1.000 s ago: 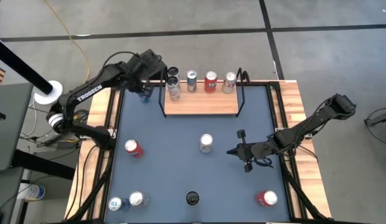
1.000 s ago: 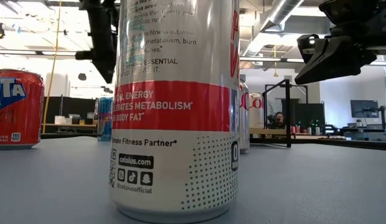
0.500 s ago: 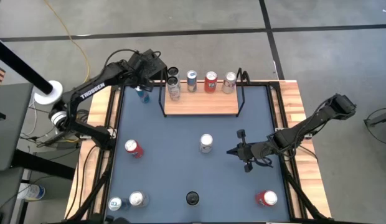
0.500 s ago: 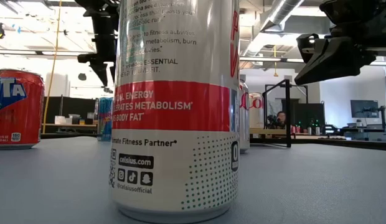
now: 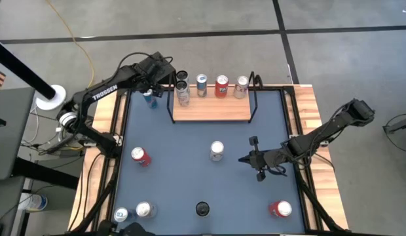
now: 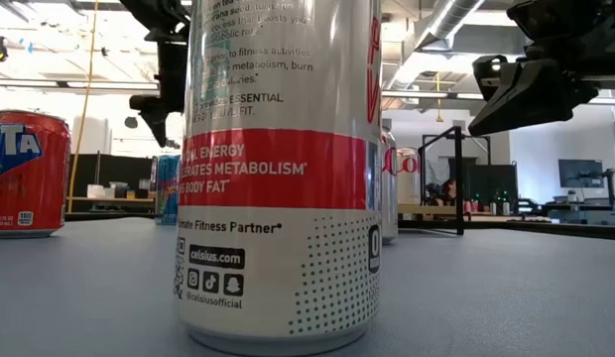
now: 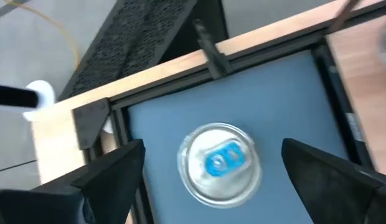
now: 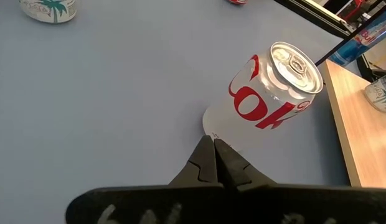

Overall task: Place canned beverage on shelf
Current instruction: Put the top blue soda can on the shelf aligned with the other blue soda can

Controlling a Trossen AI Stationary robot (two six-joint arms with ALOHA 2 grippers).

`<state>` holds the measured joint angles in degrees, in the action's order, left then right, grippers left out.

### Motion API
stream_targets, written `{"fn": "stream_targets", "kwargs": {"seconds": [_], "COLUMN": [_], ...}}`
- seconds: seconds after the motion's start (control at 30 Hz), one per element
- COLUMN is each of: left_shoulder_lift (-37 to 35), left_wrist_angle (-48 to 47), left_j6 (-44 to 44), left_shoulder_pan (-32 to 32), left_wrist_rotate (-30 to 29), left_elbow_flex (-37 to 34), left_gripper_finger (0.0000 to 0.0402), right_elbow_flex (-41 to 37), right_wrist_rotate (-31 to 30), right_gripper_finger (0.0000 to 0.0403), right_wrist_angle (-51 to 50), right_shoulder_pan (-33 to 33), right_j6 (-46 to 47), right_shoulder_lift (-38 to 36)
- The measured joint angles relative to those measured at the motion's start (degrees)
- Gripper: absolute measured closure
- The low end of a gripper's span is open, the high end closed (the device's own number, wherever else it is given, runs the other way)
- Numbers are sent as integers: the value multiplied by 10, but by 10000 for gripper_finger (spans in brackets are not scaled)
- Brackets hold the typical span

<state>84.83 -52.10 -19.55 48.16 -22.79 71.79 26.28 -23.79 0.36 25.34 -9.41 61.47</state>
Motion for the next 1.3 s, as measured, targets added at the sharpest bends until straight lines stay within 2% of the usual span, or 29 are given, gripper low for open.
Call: {"fn": "stream_targets", "kwargs": {"seconds": [0.1,0.3,0.5,0.8,0.93,1.17,1.3], "left_shoulder_lift": [15,47,74,81,81,80,79], "left_wrist_angle": [0,0,0,-2,-13,-14,-23], "left_j6": [-1,3,3,3,3,4,7], "left_shoulder_pan": [0,11,19,20,20,20,20], "left_wrist_rotate": [-20,-15,18,21,25,30,34], "left_elbow_flex": [0,0,0,0,0,1,1], "left_gripper_finger": [33,33,33,37,72,168,168], "right_elbow_flex": [0,0,0,0,0,0,0], "right_wrist_rotate": [0,0,0,0,0,0,0], "right_gripper_finger": [403,403,403,403,403,403,403], "right_wrist_angle": [0,0,0,0,0,0,0], "right_shoulder_pan": [0,0,0,0,0,0,0], "right_j6": [0,0,0,0,0,0,0], "right_shoulder_lift": [0,0,0,0,0,0,0]}}
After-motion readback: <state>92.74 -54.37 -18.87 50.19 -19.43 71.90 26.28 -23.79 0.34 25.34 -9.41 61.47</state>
